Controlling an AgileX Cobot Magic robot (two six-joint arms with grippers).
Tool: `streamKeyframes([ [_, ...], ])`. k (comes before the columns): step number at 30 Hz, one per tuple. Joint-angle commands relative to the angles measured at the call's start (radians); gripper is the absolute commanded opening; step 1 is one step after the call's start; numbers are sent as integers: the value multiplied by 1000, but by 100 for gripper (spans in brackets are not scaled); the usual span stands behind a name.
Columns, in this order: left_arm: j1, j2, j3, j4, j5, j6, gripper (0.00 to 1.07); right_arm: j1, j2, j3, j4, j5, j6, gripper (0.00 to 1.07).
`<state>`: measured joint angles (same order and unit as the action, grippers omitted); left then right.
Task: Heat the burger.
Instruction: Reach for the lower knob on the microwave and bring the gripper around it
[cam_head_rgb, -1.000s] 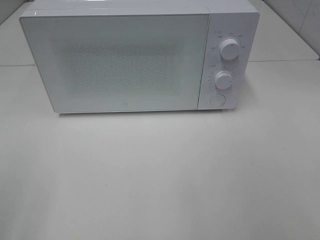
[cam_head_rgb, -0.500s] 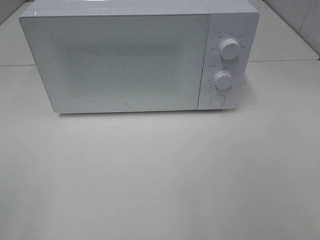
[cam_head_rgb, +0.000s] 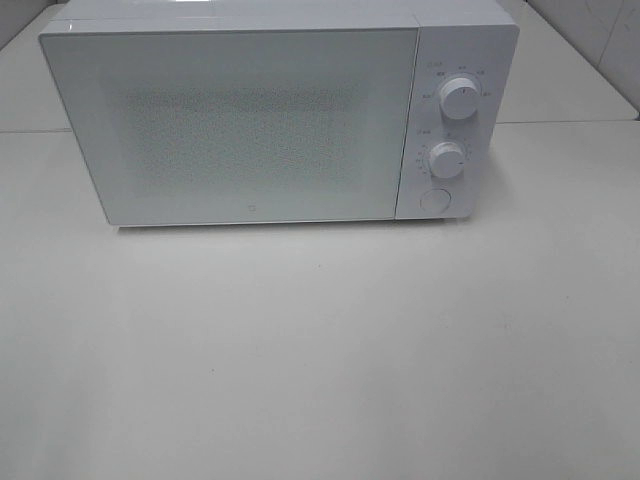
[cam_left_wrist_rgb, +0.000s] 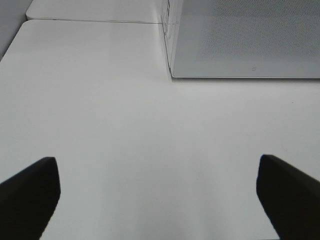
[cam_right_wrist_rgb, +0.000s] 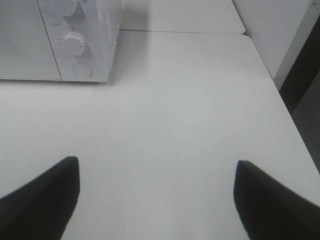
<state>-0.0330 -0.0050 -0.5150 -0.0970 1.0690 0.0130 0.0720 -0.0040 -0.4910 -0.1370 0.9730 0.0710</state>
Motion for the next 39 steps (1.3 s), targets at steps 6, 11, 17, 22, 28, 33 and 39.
streamKeyframes([
  [6,4,-11,1,2,-2,-5,100,-5,-35,1,1,-11,-14,76],
  [11,4,-11,1,2,-2,-5,100,-5,-35,1,1,-11,-14,76],
  [17,4,-11,1,2,-2,-5,100,-5,-35,1,1,-11,-14,76],
  [22,4,-11,1,2,-2,-5,100,-2,-34,1,0,-12,-13,76],
  [28,4,-11,1,2,-2,-5,100,-2,-28,1,0,-12,-14,77],
  [33,4,-11,1,2,-2,-5,100,-2,58,-13,1,-31,-14,81],
  [39,4,-11,1,2,-2,-5,100,-2,129,-25,-2,-68,-14,80],
])
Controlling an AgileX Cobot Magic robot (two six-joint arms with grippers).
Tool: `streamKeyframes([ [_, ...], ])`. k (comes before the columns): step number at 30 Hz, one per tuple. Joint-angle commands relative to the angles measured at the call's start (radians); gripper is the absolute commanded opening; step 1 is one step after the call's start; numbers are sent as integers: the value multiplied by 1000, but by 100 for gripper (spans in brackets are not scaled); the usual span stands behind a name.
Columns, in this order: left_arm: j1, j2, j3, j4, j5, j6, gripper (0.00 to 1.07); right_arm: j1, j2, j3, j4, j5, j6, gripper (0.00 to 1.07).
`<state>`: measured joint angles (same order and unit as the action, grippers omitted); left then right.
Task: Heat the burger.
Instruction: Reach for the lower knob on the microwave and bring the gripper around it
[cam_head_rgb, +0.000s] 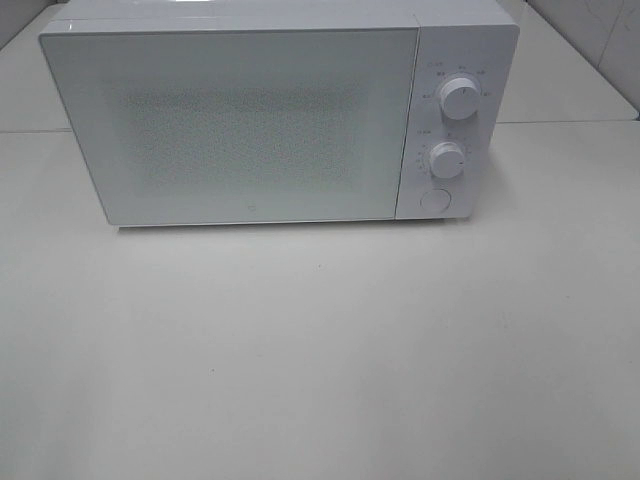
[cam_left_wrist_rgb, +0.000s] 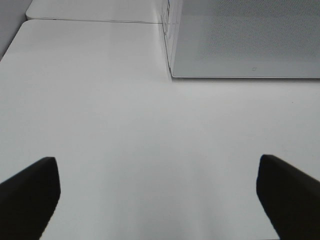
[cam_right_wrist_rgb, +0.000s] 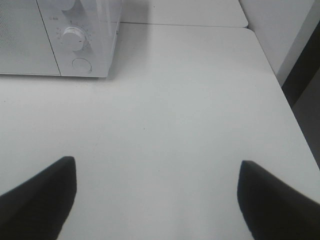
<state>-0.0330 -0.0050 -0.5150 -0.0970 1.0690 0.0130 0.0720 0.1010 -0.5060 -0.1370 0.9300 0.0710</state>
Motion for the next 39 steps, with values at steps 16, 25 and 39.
streamKeyframes([
  [16,4,-11,1,2,-2,-5,100,-2,318,-7,1,-371,-18,79],
  [25,4,-11,1,2,-2,-5,100,-2,458,-7,-17,-537,-16,85],
  [39,4,-11,1,2,-2,-5,100,-2,673,-7,-17,-853,20,87],
])
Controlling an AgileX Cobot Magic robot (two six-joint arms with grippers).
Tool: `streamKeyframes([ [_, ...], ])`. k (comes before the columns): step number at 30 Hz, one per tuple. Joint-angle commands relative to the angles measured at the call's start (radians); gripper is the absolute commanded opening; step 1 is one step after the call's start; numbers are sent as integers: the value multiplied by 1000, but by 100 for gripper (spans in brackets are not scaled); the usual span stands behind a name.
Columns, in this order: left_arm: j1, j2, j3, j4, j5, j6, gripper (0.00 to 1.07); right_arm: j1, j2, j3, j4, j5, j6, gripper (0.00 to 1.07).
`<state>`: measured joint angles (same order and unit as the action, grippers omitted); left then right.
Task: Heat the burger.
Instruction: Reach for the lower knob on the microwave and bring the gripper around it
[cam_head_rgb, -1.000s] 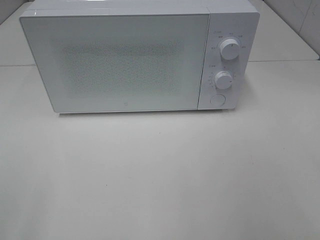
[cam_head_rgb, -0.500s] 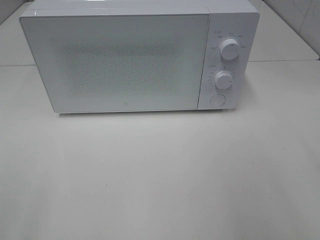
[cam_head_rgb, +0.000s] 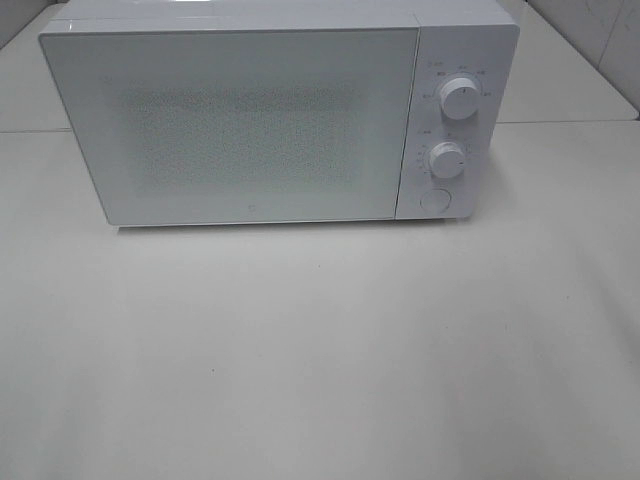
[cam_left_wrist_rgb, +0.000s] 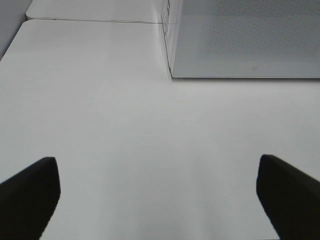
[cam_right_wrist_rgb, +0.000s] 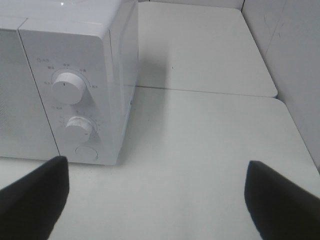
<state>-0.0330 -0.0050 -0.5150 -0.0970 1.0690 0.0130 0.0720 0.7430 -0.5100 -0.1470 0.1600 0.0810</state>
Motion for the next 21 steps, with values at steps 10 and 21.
streamKeyframes([
  [10,4,-11,1,2,-2,-5,100,-2,152,-3,-21,-240,7,84],
  [21,4,-11,1,2,-2,-5,100,80,316,-3,-22,-357,5,99],
])
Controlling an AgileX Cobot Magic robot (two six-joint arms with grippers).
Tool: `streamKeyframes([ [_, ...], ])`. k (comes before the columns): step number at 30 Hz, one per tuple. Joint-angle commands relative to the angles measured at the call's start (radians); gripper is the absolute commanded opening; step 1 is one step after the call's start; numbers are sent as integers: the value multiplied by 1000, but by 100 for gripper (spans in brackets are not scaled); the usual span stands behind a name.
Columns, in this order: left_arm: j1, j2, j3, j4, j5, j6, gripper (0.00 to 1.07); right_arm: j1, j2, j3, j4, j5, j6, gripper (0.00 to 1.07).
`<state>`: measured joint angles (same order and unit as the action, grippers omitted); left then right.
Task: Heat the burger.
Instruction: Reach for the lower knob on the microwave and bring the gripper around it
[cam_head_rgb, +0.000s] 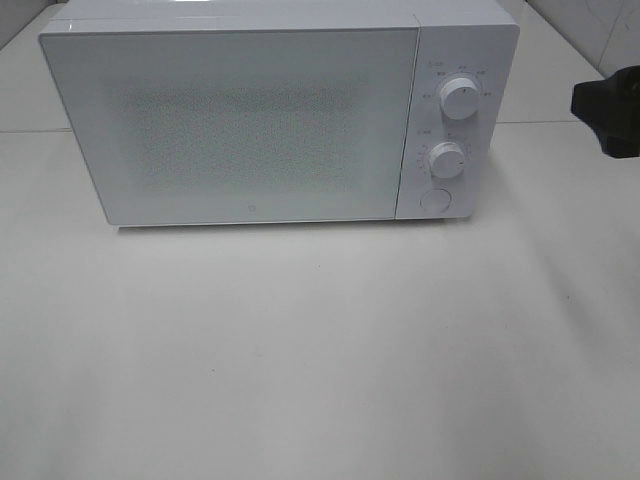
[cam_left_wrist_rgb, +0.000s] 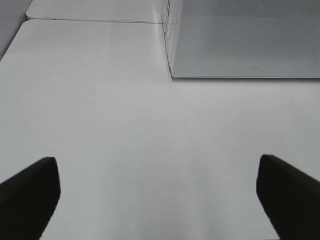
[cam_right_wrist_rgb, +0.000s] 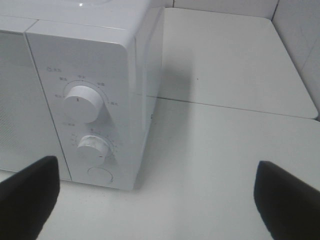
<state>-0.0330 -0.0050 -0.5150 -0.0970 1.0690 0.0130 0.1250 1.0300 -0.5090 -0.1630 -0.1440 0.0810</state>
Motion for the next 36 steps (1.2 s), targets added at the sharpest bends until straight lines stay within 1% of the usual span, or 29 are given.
streamKeyframes([
  [1,4,-11,1,2,-2,-5,100,37,43,-4,-6,-66,5,99],
  [11,4,-11,1,2,-2,-5,100,96,173,-4,15,-181,20,98],
  [13,4,-11,1,2,-2,-5,100,135,239,-4,66,-203,20,96],
  [14,4,-11,1,2,-2,-5,100,135,239,-4,66,-203,20,96],
  [16,4,-11,1,2,-2,-5,100,155,294,-4,93,-220,17,93],
  [19,4,-11,1,2,-2,-5,100,157,330,-4,111,-259,17,91],
  [26,4,-11,1,2,-2,-5,100,157,362,-4,139,-337,17,90],
  [29,4,-11,1,2,-2,-5,100,157,370,-4,180,-357,-7,89],
  [30,4,-11,1,2,-2,-5,100,157,382,-4,217,-372,-42,89],
  [31,4,-11,1,2,-2,-5,100,157,382,-4,217,-372,-42,89],
  [33,4,-11,1,2,-2,-5,100,157,407,-4,279,-397,-105,88],
  [34,4,-11,1,2,-2,-5,100,157,407,-4,279,-397,-105,88],
  [36,4,-11,1,2,-2,-5,100,157,432,-4,328,-436,-167,87],
])
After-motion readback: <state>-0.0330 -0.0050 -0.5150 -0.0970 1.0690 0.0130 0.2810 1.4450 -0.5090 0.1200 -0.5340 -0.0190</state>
